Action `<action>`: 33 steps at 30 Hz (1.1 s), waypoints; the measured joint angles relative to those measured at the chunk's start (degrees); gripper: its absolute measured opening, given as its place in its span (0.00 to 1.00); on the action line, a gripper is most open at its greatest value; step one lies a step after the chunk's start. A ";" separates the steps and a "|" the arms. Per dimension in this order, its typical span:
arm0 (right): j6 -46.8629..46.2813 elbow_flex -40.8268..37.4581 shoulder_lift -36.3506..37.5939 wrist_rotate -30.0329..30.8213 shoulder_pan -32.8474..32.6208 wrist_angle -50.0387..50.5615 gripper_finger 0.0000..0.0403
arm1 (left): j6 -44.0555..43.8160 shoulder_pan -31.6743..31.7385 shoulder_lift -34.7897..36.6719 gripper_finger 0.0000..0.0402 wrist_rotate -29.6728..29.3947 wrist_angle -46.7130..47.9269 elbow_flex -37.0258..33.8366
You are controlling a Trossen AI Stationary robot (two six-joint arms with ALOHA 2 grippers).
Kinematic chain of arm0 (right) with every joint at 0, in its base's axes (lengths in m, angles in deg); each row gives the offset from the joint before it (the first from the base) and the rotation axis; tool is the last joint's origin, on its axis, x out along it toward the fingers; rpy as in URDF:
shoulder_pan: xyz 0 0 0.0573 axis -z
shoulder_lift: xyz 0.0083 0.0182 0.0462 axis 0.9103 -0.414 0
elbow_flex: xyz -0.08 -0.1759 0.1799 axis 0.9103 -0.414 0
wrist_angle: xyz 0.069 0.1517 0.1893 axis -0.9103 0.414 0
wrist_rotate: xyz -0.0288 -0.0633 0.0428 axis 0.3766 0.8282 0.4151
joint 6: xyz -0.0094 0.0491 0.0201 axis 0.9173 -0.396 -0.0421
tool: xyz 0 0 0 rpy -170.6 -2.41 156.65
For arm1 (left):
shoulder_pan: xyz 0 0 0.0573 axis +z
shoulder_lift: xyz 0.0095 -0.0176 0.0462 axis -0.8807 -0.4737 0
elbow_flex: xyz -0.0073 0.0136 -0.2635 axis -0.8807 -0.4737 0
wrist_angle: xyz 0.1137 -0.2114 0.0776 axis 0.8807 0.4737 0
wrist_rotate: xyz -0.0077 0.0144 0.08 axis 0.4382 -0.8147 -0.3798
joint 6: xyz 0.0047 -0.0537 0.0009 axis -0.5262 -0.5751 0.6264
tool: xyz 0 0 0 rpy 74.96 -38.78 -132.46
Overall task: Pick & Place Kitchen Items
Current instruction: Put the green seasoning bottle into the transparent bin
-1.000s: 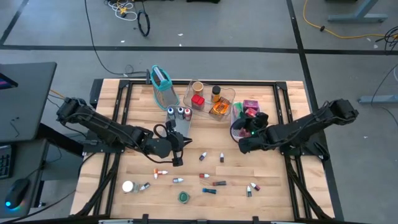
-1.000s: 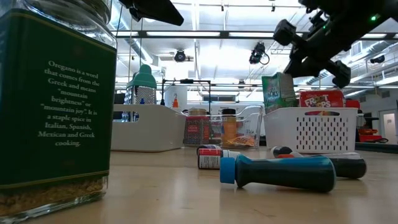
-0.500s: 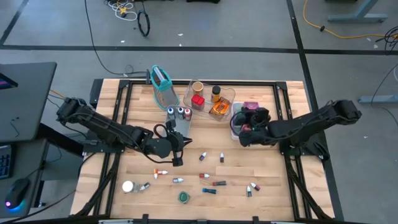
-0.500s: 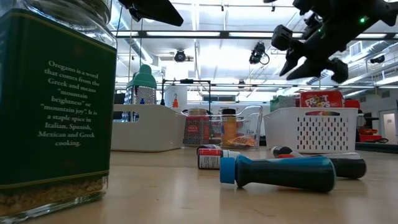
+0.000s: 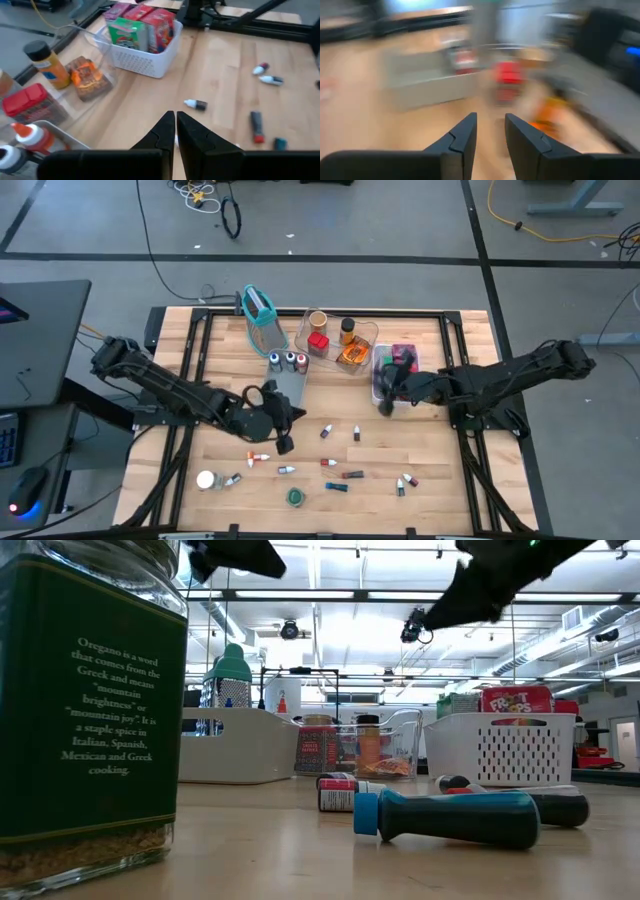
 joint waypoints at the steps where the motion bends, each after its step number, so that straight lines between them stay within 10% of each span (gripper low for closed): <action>1: 3.11 0.00 -0.15 -5.80 0.00 -1.35 0.26 | -1.10 -0.87 0.00 0.07 -0.56 -0.03 0.00; 8: 24.96 0.00 -3.38 -29.64 -0.07 -13.13 0.26 | 0.98 -4.82 0.00 0.05 -1.11 -0.90 0.00; 21: 34.61 0.00 -12.57 -31.18 -0.02 -26.07 0.42 | 0.77 -2.90 -0.03 0.16 14.87 -2.84 0.00; 33: 36.22 0.00 -12.56 -31.10 0.02 -30.62 0.48 | 13.62 -6.51 -11.23 0.40 25.05 -22.88 0.01</action>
